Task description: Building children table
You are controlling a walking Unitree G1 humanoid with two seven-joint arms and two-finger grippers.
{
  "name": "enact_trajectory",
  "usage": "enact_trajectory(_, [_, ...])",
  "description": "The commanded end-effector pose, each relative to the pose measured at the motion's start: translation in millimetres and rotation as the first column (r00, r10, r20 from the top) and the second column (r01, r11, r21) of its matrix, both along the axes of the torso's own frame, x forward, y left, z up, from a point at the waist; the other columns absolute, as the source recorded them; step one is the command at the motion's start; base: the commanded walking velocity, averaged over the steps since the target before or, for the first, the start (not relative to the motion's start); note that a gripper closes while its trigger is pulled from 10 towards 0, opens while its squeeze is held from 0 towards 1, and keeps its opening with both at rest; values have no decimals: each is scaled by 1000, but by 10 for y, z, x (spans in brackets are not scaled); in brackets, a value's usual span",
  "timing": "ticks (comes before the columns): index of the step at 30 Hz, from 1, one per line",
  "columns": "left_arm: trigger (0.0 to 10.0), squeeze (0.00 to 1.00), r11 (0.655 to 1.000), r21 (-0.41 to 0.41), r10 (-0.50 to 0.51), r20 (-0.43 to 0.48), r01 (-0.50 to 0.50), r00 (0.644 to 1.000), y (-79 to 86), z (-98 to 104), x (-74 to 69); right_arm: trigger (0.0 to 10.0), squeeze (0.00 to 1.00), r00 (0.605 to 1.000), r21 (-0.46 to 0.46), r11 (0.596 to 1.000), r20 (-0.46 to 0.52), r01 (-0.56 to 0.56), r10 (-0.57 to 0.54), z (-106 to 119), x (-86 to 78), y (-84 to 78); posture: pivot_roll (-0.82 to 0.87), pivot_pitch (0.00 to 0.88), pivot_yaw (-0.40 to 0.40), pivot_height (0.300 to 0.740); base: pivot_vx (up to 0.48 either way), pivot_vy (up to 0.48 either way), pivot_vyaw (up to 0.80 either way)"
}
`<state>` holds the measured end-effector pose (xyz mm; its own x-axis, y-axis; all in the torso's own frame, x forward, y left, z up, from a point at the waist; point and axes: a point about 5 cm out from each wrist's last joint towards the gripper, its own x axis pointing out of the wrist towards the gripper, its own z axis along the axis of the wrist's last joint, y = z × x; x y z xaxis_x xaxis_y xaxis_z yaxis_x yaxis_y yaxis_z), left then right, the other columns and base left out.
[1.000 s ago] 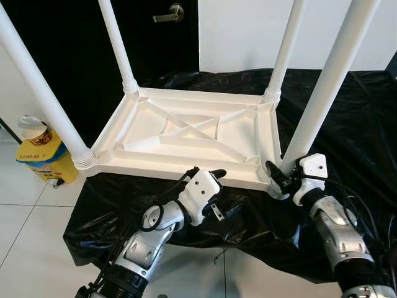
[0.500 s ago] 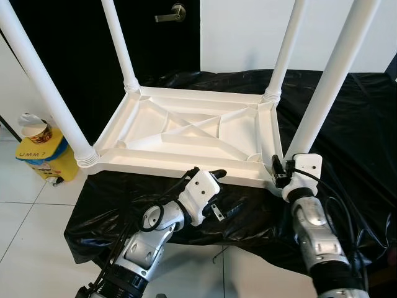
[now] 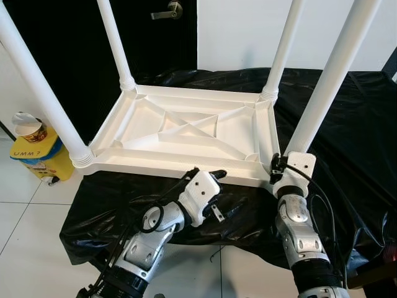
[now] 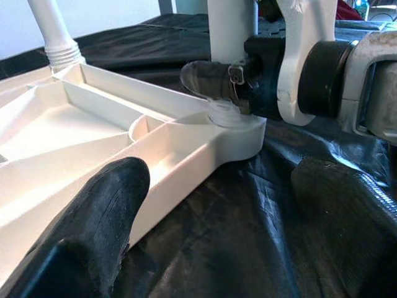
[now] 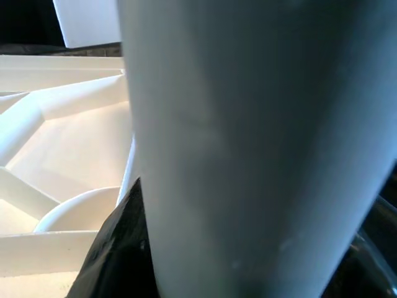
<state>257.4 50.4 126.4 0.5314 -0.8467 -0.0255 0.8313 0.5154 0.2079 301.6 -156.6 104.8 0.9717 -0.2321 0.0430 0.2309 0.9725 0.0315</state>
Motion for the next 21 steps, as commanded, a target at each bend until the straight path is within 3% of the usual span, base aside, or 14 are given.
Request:
enact_trajectory(1, [10000,0,1000,14,17,-2,-17,1000,17,-10,-1,10000,0,998,26,999,-64,-22,24,-150,-49,33,47,46,-5,740,0,0,0])
enact_trajectory(4, [10000,0,1000,14,18,-2,-18,1000,21,-10,0,10000,0,998,24,999,-54,-29,30,-135,-51,43,47,46,-5,740,0,0,0])
enact_trajectory(5, [10000,0,1000,16,19,-2,-19,1000,22,-11,-1,10000,424,998,23,999,-45,-32,33,-121,-55,56,48,45,-5,740,0,0,0])
enact_trajectory(7, [10000,0,1000,16,19,-2,-19,1000,22,-11,-1,10000,424,998,23,999,-45,-32,33,-121,-55,56,48,45,-5,740,0,0,0])
enact_trajectory(8, [10000,0,1000,18,20,-4,-20,1000,24,-18,-8,10000,1000,998,20,998,-7,-58,58,-94,-88,48,47,49,-8,740,0,0,0])
enact_trajectory(18, [10000,0,1000,18,24,-9,-24,1000,25,-32,-30,10000,1000,983,18,984,62,-175,174,-74,-232,-90,46,52,-10,740,0,0,0])
enact_trajectory(20, [10000,0,1000,20,23,-10,-22,1000,31,-33,-29,10000,1000,966,-15,969,71,-248,249,-55,-289,-257,40,52,-1,740,0,0,0])
enact_trajectory(21, [10000,0,1000,20,23,-10,-22,1000,31,-33,-29,10000,1000,966,-15,969,71,-248,249,-55,-289,-257,40,52,-1,740,0,0,0])
